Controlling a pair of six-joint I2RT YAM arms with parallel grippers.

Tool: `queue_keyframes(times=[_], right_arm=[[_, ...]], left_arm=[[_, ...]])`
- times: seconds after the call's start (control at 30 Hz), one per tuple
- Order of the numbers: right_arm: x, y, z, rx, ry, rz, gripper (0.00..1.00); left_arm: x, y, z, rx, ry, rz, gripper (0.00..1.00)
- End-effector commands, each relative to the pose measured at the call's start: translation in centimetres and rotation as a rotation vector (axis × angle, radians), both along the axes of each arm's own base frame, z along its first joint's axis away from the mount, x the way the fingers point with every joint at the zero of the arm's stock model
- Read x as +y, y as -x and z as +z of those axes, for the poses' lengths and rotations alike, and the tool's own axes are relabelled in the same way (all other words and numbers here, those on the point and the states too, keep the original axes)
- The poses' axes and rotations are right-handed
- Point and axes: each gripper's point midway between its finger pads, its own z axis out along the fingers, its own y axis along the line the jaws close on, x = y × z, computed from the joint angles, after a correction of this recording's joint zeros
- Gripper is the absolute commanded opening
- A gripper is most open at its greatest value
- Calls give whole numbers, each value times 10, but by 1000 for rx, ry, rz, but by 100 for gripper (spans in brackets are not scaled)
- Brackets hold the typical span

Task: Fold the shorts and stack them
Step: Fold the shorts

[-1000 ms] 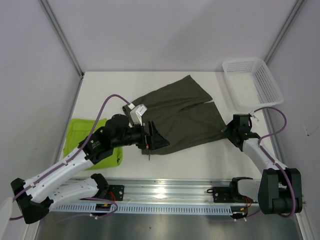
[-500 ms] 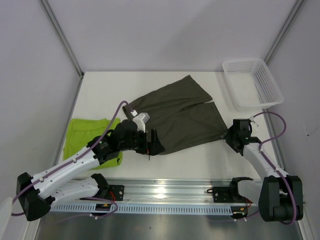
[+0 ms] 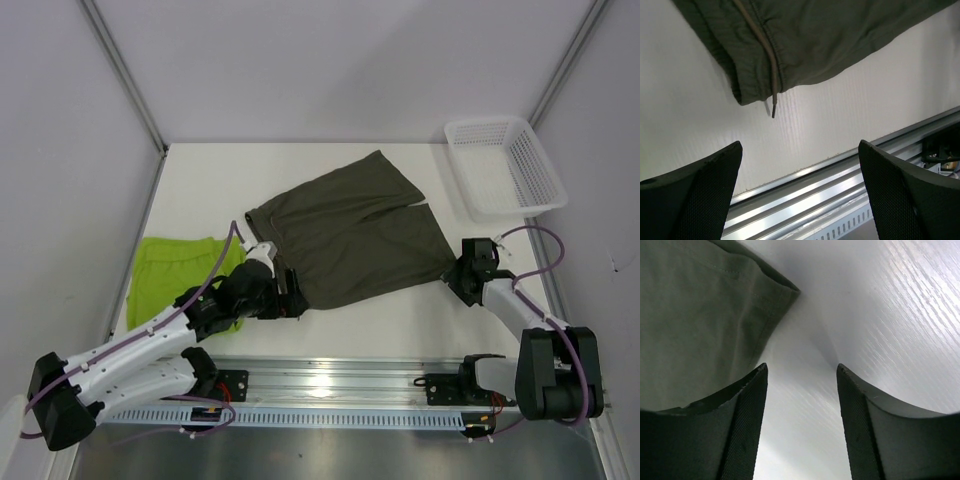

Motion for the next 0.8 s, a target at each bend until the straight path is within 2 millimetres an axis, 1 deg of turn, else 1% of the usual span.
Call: queue_keyframes(times=[0.0,0.03,0.1,0.13,0.23,0.3,0.4,0.43,0.47,0.57,0.63,0.67,0.7,0.77], right_arm=[[-2,-19,4,-69,-21,-59,58],[-3,-21,3,-68,-39,-89,58],[-5,-24,-1,-50,-49,-111,57],[-6,-28,1,-54,-46,-125,57],[-3,-31,-3,-52,-94,-155,56],[0,-36,0,-71,-115,-160,57],[-3,-42,2,-92,-115,-192,58],[-3,-42,-3,-69,-118,-197,57],[-2,-48,-1,-72,-119,-195,57],[-8,-46,-12,-16,-90,-228,55],[-8,-48,-16,-9,-98,-244,52],[-9,-46,-19,3,-91,-251,50],[-10,-46,-21,8,-90,-257,45],[-12,-45,-20,3,-81,-275,41]], left_arm=[[3,-5,-6,6,59,113,99],[0,-5,-12,6,81,110,99],[-2,-5,-13,10,92,111,99],[0,-5,-18,13,68,114,99],[10,-8,-25,15,16,154,99],[11,-9,-25,13,23,167,99],[9,-10,-23,8,79,207,99],[7,-10,-23,16,92,212,99],[5,-9,-25,32,110,222,99],[7,-9,-33,69,111,277,99],[9,-9,-40,93,103,310,99],[7,-9,-40,108,121,328,99],[6,-8,-43,120,129,334,99],[3,-8,-48,141,162,360,99]])
